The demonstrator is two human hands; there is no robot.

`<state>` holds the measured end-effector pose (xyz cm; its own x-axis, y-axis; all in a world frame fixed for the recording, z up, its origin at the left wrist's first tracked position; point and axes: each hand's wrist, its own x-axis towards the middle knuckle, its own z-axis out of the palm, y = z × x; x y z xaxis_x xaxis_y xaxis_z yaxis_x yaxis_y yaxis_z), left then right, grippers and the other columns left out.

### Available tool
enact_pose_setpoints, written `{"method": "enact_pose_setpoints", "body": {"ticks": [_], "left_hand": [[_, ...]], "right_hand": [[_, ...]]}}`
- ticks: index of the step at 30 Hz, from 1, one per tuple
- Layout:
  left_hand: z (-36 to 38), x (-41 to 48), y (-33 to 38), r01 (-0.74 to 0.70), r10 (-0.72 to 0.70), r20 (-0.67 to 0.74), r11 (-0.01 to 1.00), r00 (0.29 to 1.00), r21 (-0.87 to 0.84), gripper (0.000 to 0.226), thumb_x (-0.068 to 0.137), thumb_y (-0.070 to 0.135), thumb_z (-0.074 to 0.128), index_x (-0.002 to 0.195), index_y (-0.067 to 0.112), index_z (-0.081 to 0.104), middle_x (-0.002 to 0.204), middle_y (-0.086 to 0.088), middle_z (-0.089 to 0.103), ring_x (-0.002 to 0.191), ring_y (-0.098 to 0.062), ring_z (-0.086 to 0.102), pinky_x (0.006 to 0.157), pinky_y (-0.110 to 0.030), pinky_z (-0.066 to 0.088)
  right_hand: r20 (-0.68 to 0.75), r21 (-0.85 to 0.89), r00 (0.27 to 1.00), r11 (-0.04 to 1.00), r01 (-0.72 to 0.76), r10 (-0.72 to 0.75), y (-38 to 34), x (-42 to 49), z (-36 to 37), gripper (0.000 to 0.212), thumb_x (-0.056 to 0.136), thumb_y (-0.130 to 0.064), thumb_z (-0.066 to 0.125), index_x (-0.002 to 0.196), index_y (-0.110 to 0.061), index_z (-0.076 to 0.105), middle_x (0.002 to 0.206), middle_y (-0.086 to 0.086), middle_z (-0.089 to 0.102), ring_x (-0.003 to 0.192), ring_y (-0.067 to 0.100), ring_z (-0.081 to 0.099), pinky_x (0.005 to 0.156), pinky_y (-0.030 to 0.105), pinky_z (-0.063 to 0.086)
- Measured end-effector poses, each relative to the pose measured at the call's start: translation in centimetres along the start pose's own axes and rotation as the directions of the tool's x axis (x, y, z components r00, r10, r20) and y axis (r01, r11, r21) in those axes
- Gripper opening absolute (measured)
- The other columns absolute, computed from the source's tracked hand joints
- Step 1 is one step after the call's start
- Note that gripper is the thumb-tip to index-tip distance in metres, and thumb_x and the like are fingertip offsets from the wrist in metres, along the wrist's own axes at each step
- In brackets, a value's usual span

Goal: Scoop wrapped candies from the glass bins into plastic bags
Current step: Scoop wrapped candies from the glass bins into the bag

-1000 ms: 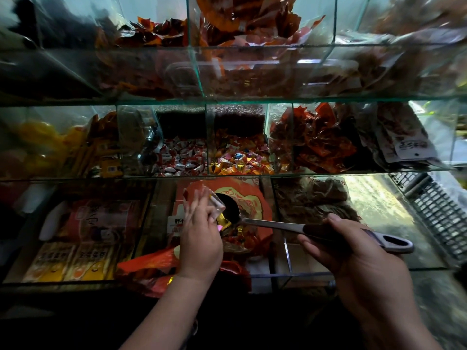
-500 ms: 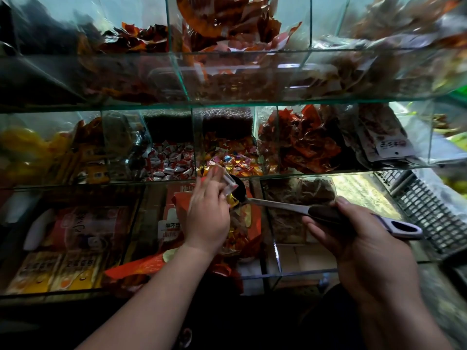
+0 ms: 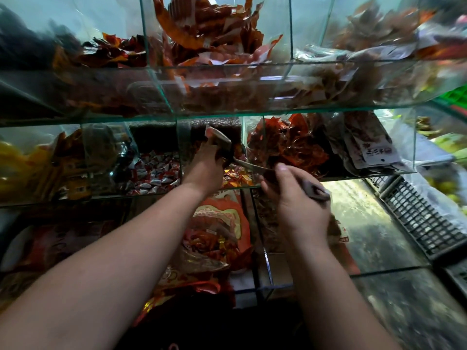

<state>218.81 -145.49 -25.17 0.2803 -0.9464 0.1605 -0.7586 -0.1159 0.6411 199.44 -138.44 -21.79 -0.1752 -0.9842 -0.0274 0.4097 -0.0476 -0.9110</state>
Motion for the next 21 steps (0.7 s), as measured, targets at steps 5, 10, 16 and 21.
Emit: {"method": "enact_pose_setpoints", "body": {"ticks": [5,10,16,21], "left_hand": [[-0.2,-0.3,-1.0,0.186,-0.182,0.063,0.980,0.981,-0.076,0.039,0.099,0.020,0.052,0.138,0.021,0.055,0.138,-0.007,0.060,0.125,-0.032,0.055,0.089,-0.028,0.040],[-1.7,-3.5,-1.2,0.162,-0.181,-0.079,0.966,0.980,-0.203,0.028,0.100,0.030,0.059,0.128,0.027,0.059,0.129,0.002,0.060,0.119,-0.021,0.058,0.087,-0.024,0.042],[-4.0,-11.2,-2.8,0.038,-0.103,-0.268,0.971,0.958,-0.237,0.013,0.095,0.025,0.065,0.107,0.029,0.066,0.119,0.013,0.056,0.103,0.010,0.051,0.084,0.000,0.035],[-2.5,-17.1,-6.0,0.256,-0.297,-0.248,0.949,0.922,-0.184,0.013,0.092,0.022,0.069,0.104,0.027,0.070,0.136,0.005,0.044,0.132,-0.014,0.042,0.107,-0.033,0.041]], "right_hand": [[0.529,-0.480,0.740,0.573,0.664,-0.414,1.4,1.5,0.7,0.013,0.093,-0.010,0.074,0.105,-0.008,0.078,0.105,0.005,0.075,0.101,0.015,0.071,0.089,0.034,0.058],[0.624,-0.454,0.627,0.438,0.776,-0.466,-1.3,-0.2,-0.5,0.012,0.092,-0.008,0.075,0.104,-0.005,0.078,0.105,0.005,0.074,0.105,0.015,0.069,0.093,0.031,0.056],[0.697,-0.570,0.714,0.652,0.500,0.061,-5.6,-3.7,-3.8,0.022,0.105,-0.001,0.050,0.111,-0.009,0.069,0.093,-0.007,0.078,0.088,-0.009,0.071,0.086,0.012,0.051],[0.748,-0.661,0.522,0.538,0.524,0.410,-7.2,-5.2,-6.1,0.025,0.102,-0.005,0.058,0.086,-0.023,0.066,0.081,-0.013,0.061,0.058,-0.022,0.059,0.068,0.005,0.049]]}}
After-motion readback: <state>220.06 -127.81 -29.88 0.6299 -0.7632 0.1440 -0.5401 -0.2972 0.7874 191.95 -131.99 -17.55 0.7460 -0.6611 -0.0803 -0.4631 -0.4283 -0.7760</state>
